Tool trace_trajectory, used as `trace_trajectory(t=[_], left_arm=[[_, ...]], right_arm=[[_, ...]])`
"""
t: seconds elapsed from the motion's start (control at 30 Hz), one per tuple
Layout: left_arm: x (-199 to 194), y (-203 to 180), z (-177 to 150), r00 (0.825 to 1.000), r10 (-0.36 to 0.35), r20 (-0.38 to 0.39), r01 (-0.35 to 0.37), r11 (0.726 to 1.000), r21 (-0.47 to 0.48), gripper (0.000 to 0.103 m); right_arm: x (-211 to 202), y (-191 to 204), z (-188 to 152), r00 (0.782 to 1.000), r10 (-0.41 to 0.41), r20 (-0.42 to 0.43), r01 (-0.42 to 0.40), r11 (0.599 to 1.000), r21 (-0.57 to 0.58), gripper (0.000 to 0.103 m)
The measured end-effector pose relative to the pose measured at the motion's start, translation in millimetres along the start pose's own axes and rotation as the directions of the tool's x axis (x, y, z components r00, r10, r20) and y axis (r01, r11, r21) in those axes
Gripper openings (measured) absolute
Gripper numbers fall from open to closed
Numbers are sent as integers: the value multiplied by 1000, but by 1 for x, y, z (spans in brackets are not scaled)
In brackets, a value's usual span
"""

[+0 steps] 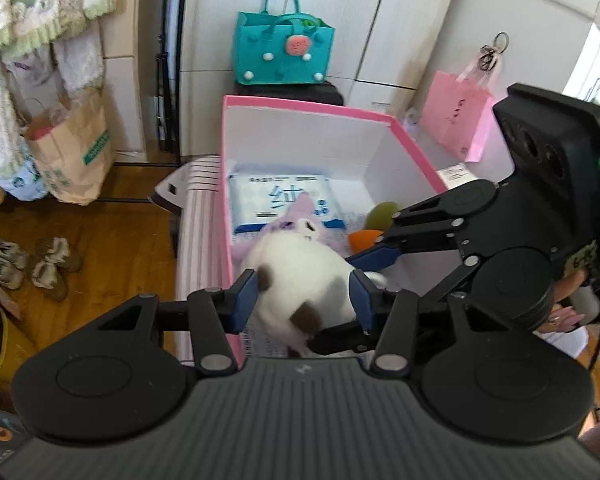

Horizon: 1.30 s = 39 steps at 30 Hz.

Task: Organize soft objects
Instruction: 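Lower the plush cat into the pink box and open the left tool, then move both tools toward the white wipes pack on the table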

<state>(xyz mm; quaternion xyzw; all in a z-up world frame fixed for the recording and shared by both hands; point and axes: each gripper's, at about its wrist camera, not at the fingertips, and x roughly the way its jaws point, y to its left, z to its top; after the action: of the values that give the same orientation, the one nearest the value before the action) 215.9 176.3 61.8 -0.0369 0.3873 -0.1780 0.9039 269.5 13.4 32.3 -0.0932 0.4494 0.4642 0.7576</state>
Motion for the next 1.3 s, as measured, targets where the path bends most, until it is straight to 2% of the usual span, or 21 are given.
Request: trace_trajectory(t=[0.13,0.33,0.6,0.67,0.77,0.9,1.1,1.17,1.3], left_arm=[[-7,-8,-2,998,44,39,-44,999,4,50],[-25,-20,-1,995,49,82,-50,999,13,58],[-49,-41,3,995,8,98,-13,999,53,60],[-56,-45,3,995,-11,102,4,997,71,63],[-61,-44,-1,994,-59,91,55,997,49,64],[-67,-54,-4,992,-76,99,72,996,45,64],[-80,-89,-5,982,-101,159,87,992,90,65],[-82,-101,-6,974,-126,190,101,986,135,66],[-78,-114,-9,958,-137,253,106,986,132,65]], right_arm=[[-9,3,0,999,-51,10,51,998,-27,68],[-46,-1,-8,998,-44,51,43,999,32,68],[-104,8,-26,986,-103,132,100,995,27,68],[-115,11,-33,982,-117,146,114,993,26,69],[-127,15,-46,977,-134,166,128,991,43,69],[-144,23,-66,967,-150,205,145,989,40,70],[-176,30,-91,937,-222,268,211,975,72,71],[-185,32,-99,926,-247,285,237,969,71,71],[-207,30,-121,884,-339,322,333,940,75,71]])
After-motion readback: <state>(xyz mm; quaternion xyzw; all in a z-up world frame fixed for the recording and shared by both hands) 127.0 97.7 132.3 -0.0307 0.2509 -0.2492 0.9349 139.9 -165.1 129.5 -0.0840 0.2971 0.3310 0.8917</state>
